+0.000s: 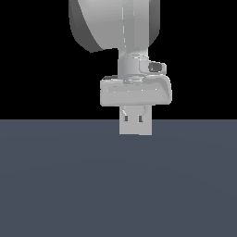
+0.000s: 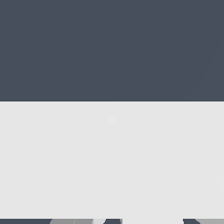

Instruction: Plug the charger into the wall socket.

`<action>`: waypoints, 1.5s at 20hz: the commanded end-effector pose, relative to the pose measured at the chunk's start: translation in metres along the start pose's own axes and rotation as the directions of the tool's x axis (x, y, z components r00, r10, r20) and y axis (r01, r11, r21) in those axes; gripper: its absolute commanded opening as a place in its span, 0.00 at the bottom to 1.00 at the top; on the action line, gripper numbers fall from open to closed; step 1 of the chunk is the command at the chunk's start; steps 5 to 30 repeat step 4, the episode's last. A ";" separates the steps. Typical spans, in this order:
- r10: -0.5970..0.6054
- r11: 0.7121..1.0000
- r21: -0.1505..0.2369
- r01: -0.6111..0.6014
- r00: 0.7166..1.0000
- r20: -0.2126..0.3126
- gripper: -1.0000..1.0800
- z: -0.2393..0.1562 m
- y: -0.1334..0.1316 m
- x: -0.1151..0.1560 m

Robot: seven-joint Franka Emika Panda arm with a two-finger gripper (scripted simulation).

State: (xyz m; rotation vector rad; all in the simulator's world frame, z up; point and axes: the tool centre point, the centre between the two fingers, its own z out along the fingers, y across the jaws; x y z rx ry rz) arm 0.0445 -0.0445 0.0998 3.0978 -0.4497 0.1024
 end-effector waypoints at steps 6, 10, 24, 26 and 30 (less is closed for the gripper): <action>0.000 1.000 0.000 0.000 1.000 0.000 0.00 0.000 0.000 0.005; 0.000 1.000 0.000 0.000 1.000 0.000 0.00 0.000 0.000 0.005; 0.000 1.000 0.000 0.000 1.000 0.000 0.00 0.000 0.000 0.005; 0.000 1.000 0.000 0.000 1.000 0.000 0.00 0.000 0.000 0.005; 0.000 1.000 0.000 0.000 1.000 0.000 0.00 0.000 0.000 0.005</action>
